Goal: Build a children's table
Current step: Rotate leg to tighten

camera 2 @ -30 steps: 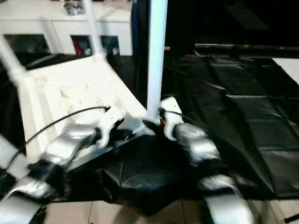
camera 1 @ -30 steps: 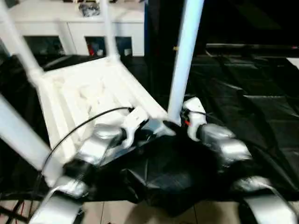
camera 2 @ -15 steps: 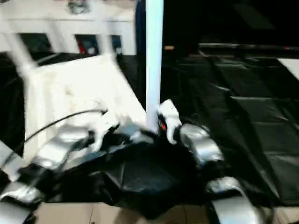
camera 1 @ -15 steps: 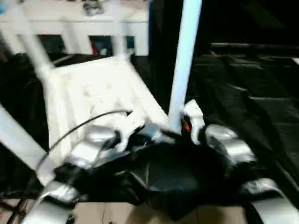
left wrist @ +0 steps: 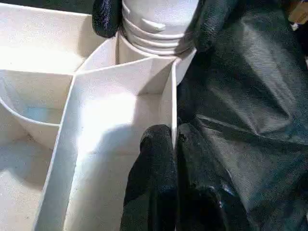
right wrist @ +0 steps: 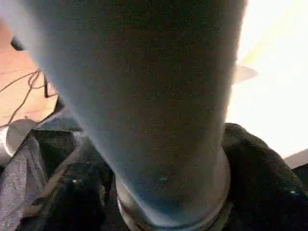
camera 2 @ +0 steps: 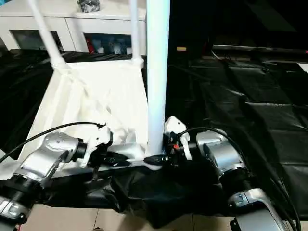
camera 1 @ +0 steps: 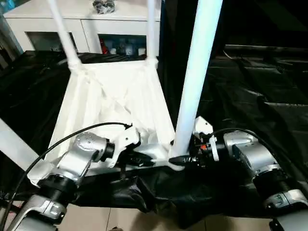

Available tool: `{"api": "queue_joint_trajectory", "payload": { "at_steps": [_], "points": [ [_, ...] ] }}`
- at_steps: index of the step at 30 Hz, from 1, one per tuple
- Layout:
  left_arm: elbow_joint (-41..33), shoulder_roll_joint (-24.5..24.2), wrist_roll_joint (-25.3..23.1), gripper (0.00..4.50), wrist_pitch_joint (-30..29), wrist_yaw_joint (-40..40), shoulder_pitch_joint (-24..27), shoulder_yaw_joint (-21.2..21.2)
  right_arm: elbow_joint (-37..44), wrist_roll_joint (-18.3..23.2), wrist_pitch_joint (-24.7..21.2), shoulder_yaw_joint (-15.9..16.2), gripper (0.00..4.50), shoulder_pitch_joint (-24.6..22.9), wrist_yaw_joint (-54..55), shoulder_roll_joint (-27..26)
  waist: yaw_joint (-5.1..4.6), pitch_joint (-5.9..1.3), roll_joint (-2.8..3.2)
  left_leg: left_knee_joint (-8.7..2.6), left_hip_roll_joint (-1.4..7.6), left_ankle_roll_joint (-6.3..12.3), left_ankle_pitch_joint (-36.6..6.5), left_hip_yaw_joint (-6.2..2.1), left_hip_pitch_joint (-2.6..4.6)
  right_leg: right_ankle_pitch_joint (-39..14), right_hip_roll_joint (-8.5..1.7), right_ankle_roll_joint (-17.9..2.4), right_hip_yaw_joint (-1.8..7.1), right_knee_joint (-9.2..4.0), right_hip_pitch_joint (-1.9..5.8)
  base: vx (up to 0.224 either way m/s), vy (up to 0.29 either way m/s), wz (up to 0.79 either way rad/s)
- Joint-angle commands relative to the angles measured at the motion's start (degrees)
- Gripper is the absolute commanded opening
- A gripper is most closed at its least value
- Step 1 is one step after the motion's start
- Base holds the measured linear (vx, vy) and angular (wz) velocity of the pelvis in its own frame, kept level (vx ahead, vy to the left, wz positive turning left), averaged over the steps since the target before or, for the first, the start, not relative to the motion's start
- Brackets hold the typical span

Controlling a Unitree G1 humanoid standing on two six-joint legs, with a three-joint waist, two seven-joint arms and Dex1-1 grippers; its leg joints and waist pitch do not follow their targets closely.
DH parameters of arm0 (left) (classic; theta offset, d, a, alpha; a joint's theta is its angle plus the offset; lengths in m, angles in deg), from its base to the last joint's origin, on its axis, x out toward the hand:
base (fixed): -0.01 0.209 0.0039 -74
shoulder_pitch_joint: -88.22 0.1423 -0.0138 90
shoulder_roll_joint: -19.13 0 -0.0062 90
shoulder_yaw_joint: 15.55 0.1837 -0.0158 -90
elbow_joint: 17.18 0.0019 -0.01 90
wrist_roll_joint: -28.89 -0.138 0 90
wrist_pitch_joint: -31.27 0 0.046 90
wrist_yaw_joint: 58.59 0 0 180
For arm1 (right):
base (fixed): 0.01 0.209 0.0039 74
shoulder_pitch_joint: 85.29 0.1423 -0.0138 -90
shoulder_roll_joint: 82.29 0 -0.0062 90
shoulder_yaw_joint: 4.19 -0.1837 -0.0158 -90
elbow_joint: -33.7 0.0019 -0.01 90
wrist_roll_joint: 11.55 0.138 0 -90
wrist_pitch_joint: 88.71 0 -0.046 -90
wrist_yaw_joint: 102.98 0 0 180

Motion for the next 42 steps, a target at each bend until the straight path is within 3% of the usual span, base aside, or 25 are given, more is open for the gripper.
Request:
{"api": "queue_joint_trajectory", "payload": {
  "at_steps": [1,7,11,13,15,17,19,20,22,23,26,27,28,31,35,39,42],
  "points": [
    [-2.1,1.1,2.0,0.00,0.1,3.1,-0.3,2.1,1.2,-0.7,-1.0,1.8,2.95,-0.4,-0.5,-0.5,-0.21,-3.06,-0.22,-3.64,1.32,2.72,-13.7,0.14,0.21,-14.4,-2.98,-12.6,2.40,-4.53,2.82,0.000,0.000,0.00],
    [-0.1,2.6,0.1,0.00,0.2,-2.9,-0.9,0.9,2.1,-0.3,-1.6,1.4,2.72,-1.5,2.3,-1.8,-0.18,-3.07,-0.09,-3.60,1.28,2.51,-13.6,0.16,0.37,-12.8,-2.92,-13.0,2.37,-4.52,2.74,0.000,0.000,0.00],
    [2.1,5.8,-0.5,0.00,-1.6,-10.7,-2.3,-1.7,-0.1,-0.7,-1.0,-0.4,2.71,-1.6,8.9,-4.9,-0.63,-2.73,-0.27,-3.78,1.01,1.29,-16.1,0.01,0.39,-19.4,-3.04,-11.1,2.37,-5.09,2.73,0.000,0.000,0.00],
    [3.4,8.0,-1.0,0.00,-2.9,-15.8,-3.4,-3.1,-3.2,-1.8,-0.6,-2.2,2.70,-0.9,16.6,-7.8,-1.10,-2.60,-0.54,-3.77,0.82,0.83,-16.6,-0.03,0.33,-22.8,-3.09,-9.7,2.38,-5.43,2.50,0.000,0.000,0.00],
    [5.5,11.2,-1.8,0.00,-5.0,-24.0,-5.0,-5.3,-8.4,-2.8,-0.5,-5.1,2.70,0.7,28.2,-12.1,-1.93,-2.47,-0.54,-3.80,0.53,0.13,-17.9,-0.33,0.29,-28.9,-3.19,-7.5,2.02,-6.01,2.46,0.000,0.000,0.00],
    [6.2,12.6,-2.1,0.00,-5.7,-27.5,-5.6,-6.2,-10.8,-2.5,-0.7,-6.5,2.70,1.6,32.8,-14.0,-2.33,-2.41,-0.50,-3.74,0.37,-0.11,-18.4,-0.50,0.31,-31.6,-3.19,-6.4,1.76,-6.31,2.32,0.000,0.000,0.00],
    [6.8,14.2,-2.4,0.00,-6.8,-31.2,-6.2,-7.1,-13.3,-2.2,-1.0,-8.2,2.70,3.0,38.4,-16.2,-2.46,-2.61,-0.23,-3.63,0.31,0.18,-18.1,-0.54,0.33,-31.9,-3.26,-5.7,1.78,-6.51,2.23,0.000,0.000,0.00],
    [6.9,15.0,-2.8,0.00,-7.1,-32.3,-6.3,-7.2,-14.3,-2.1,-1.2,-9.0,2.70,3.7,41.3,-17.5,-2.71,-2.59,-0.42,-3.62,0.30,0.49,-18.2,-0.50,0.35,-31.1,-3.10,-6.0,1.72,-6.64,2.08,0.000,0.000,0.00],
    [6.9,16.3,-3.4,0.00,-7.3,-33.9,-6.3,-7.1,-16.1,-2.9,-0.9,-9.4,2.70,4.7,45.5,-19.4,-3.07,-2.83,-0.25,-3.71,0.47,1.00,-17.1,-0.48,0.08,-26.6,-2.97,-7.4,1.88,-6.11,2.21,0.000,0.000,0.00],
    [6.8,16.6,-3.5,0.00,-7.2,-34.0,-6.2,-7.0,-16.4,-3.3,-0.4,-9.3,2.70,4.9,45.8,-19.8,-3.14,-2.87,-0.25,-3.72,0.50,1.29,-16.8,-0.39,-0.02,-24.7,-2.89,-8.0,1.90,-5.98,2.28,0.000,0.000,0.00],
    [5.7,17.0,-3.1,0.00,-7.2,-32.1,-5.6,-6.2,-16.5,-2.0,-1.0,-10.2,3.39,5.2,42.6,-20.9,-3.02,-3.04,-0.22,-3.64,0.52,2.07,-15.9,-0.24,-0.09,-21.2,-2.87,-9.3,2.07,-5.63,2.48,0.000,0.000,0.00],
    [5.5,16.9,-3.1,0.00,-7.6,-32.0,-5.5,-6.0,-16.5,-1.7,-1.0,-10.4,3.42,5.3,42.0,-21.0,-2.91,-3.13,-0.46,-3.58,0.58,2.52,-15.0,-0.15,-0.12,-19.4,-2.89,-9.9,2.12,-5.36,2.58,0.000,0.000,0.00],
    [5.5,16.8,-3.1,0.00,-7.7,-32.0,-5.5,-6.0,-16.4,-1.8,-0.9,-10.3,3.49,5.3,41.8,-20.9,-2.92,-3.06,-0.32,-3.60,0.60,2.74,-14.5,-0.10,-0.24,-18.3,-2.90,-10.4,2.11,-5.31,2.67,0.000,0.000,0.00],
    [5.2,15.8,-3.0,0.00,-7.4,-30.8,-4.9,-5.5,-16.0,-2.8,0.7,-9.1,3.83,5.3,40.7,-20.0,-2.97,-2.88,-0.30,-3.66,0.56,2.60,-15.5,-0.07,-0.11,-20.6,-2.96,-10.2,2.05,-5.57,2.58,0.000,0.000,0.00],
    [4.3,12.5,-2.4,0.00,-5.7,-25.3,-3.8,-4.4,-11.1,-2.3,2.5,-6.2,3.87,3.5,31.6,-16.1,-2.92,-2.96,-0.29,-3.67,0.65,2.90,-15.9,-0.18,-0.23,-20.6,-2.93,-9.6,2.09,-5.61,2.71,0.000,0.000,0.00],
    [5.5,8.7,-2.2,0.00,-1.1,-18.1,-3.8,-3.6,-3.3,-1.5,4.2,-1.6,3.87,-0.1,15.9,-9.2,-2.49,-3.11,-0.29,-3.50,0.88,3.95,-15.1,0.03,-0.04,-16.7,-2.83,-10.7,2.27,-5.29,2.67,0.000,0.000,0.00],
    [5.5,7.8,-1.7,0.00,-0.6,-15.5,-3.8,-3.2,-1.6,-1.0,3.6,-0.6,3.87,-0.8,12.2,-7.4,-1.93,-3.11,-0.32,-3.50,1.04,4.39,-13.2,0.11,-0.06,-13.7,-2.88,-12.3,2.27,-4.82,2.81,0.000,0.000,0.00]
  ]
}}
